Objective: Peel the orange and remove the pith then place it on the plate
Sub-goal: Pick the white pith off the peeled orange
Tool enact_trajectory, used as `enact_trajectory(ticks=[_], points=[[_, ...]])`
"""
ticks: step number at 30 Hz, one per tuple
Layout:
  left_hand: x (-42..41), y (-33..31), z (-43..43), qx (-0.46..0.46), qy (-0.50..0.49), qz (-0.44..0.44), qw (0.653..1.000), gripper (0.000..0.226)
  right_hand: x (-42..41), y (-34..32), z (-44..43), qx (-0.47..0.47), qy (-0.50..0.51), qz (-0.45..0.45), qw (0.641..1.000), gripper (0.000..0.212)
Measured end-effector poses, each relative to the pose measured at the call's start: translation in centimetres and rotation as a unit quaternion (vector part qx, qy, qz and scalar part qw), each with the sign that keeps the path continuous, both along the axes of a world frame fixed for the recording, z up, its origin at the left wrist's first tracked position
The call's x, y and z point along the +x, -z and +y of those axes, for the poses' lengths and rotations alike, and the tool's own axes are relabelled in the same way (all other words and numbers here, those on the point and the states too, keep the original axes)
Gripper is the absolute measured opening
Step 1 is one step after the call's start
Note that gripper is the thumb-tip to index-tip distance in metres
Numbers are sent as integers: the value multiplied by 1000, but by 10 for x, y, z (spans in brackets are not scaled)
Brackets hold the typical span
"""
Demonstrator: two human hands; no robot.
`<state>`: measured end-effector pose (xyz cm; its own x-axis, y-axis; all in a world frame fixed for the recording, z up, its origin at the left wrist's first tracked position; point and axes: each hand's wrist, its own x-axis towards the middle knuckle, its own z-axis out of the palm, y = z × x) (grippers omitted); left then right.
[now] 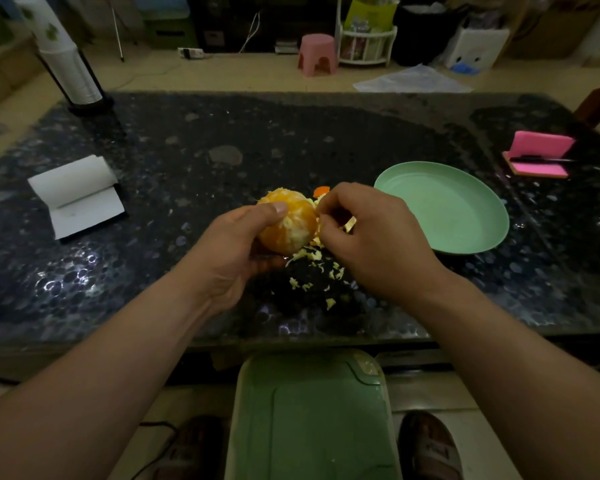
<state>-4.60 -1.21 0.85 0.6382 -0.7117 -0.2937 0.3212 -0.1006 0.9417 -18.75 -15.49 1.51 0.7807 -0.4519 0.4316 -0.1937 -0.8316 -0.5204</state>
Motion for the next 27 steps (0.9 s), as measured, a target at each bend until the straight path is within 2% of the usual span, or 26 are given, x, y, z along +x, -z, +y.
enact_trajectory(ticks=[4, 9, 13, 17, 24, 27], points=[[1, 1, 0, 3, 4, -10, 1000, 28, 0, -1, -1, -20, -10, -2, 1000, 2], [1, 1, 0, 14, 1, -20, 1000, 26, 3, 1, 0, -121, -6, 3, 993, 5], [0, 1, 1, 19, 8, -34, 999, 24, 5, 1, 4, -154, 1, -2, 988, 10], [-1, 1, 2, 20, 23, -44, 999, 27, 6, 1, 6, -134, 3, 5, 991, 12], [1, 1, 2, 10, 31, -37, 999, 54, 5, 2, 5, -41, 15, -16, 999, 15], [1, 0, 3, 0, 25, -16, 1000, 51, 3, 2, 1, 1, 25, -19, 1000, 14]])
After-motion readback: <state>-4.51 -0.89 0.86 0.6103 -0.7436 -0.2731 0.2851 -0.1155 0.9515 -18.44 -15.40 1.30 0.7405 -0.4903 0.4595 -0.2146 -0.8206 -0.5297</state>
